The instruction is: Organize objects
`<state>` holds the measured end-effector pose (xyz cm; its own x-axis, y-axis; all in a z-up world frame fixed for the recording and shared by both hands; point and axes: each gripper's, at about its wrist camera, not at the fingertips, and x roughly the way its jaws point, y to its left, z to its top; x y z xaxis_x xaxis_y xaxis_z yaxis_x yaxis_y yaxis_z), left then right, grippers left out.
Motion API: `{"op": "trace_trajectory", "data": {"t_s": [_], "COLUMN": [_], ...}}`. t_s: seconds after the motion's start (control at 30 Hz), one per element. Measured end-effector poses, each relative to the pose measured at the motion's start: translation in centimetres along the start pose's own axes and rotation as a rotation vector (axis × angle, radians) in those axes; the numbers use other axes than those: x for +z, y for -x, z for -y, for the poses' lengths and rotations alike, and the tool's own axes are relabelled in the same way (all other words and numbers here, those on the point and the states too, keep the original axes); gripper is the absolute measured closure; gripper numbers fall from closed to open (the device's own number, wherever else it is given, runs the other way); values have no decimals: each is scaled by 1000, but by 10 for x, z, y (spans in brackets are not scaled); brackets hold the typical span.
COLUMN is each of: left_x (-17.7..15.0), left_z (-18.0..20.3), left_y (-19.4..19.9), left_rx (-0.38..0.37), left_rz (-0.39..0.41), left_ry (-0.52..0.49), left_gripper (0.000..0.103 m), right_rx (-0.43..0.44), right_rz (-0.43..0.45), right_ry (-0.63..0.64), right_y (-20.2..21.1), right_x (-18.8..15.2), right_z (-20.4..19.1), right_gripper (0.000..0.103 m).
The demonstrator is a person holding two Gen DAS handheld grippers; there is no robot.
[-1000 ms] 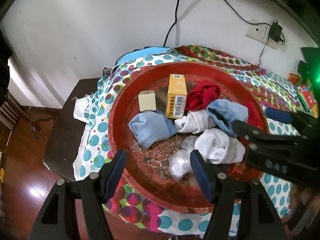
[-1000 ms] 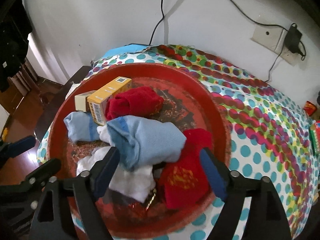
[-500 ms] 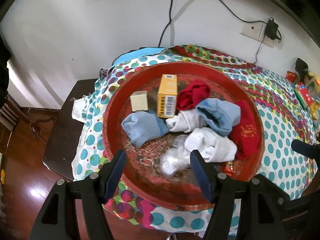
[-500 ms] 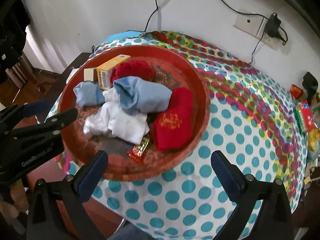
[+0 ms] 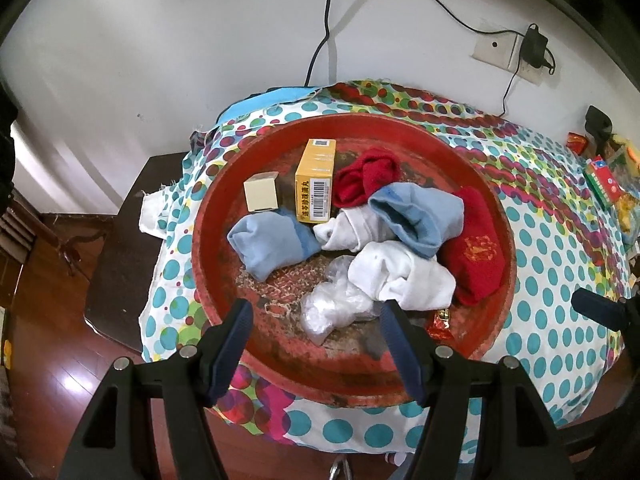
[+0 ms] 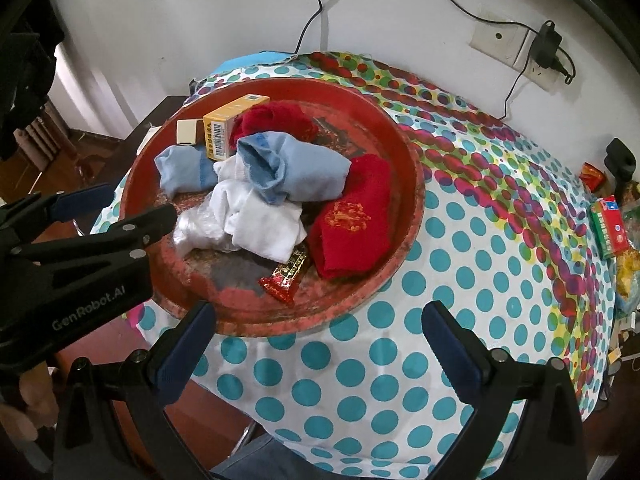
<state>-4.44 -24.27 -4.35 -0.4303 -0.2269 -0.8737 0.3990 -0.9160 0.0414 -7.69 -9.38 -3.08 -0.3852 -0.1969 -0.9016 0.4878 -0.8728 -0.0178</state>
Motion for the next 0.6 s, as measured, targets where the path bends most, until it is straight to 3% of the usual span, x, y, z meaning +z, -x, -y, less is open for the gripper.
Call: {"op": "trace_trajectory", "data": {"t_s": [0.07,0.13,0.2,0.27,0.3,0.33,0.4,0.43,0.5,0.57,0.6], "left_x": [-1,-1,-2,-3,-4,-5,-5,-6,-6,-7,-7], "left_z": [1,3,4,7,7,8,10,11,13,15,14], "left_y": [1,2,4,5,7,8,10,11,13,14,15], "left_rx": [2,-5,-7,-11,-11,-16,-16,-17,-15,-18,-16], "left_rz": [3,3,6,8,11,13,18,20,23,23,23], "left_ry": [-2,-9,-9,-20,-24,-29,-35,-40,-49,-53,-49], "left_gripper": [35,35,35,35,35,35,35,35,35,35,35], "right_rx": [-8,-5,-8,-7,-8,-7,-11,-12,-13,-15,-16], "right_rz": [3,1,-1,-2,-2,-2,-2,-2,-1,2,2], "right_ry": [-1,1,3,4,2,2,2,2,2,2,1], "right_y": [-6,5,-4,3,-3,4,-9,-3,-8,5,0], "right_x": [6,-11,7,-5,3,-7,10,0,8,-4,1], "right_z": [-16,21,-18,5,-14,5,-29,-14,-37,-9,-17], "right_gripper": [1,1,1,1,1,1,1,1,1,1,1]}}
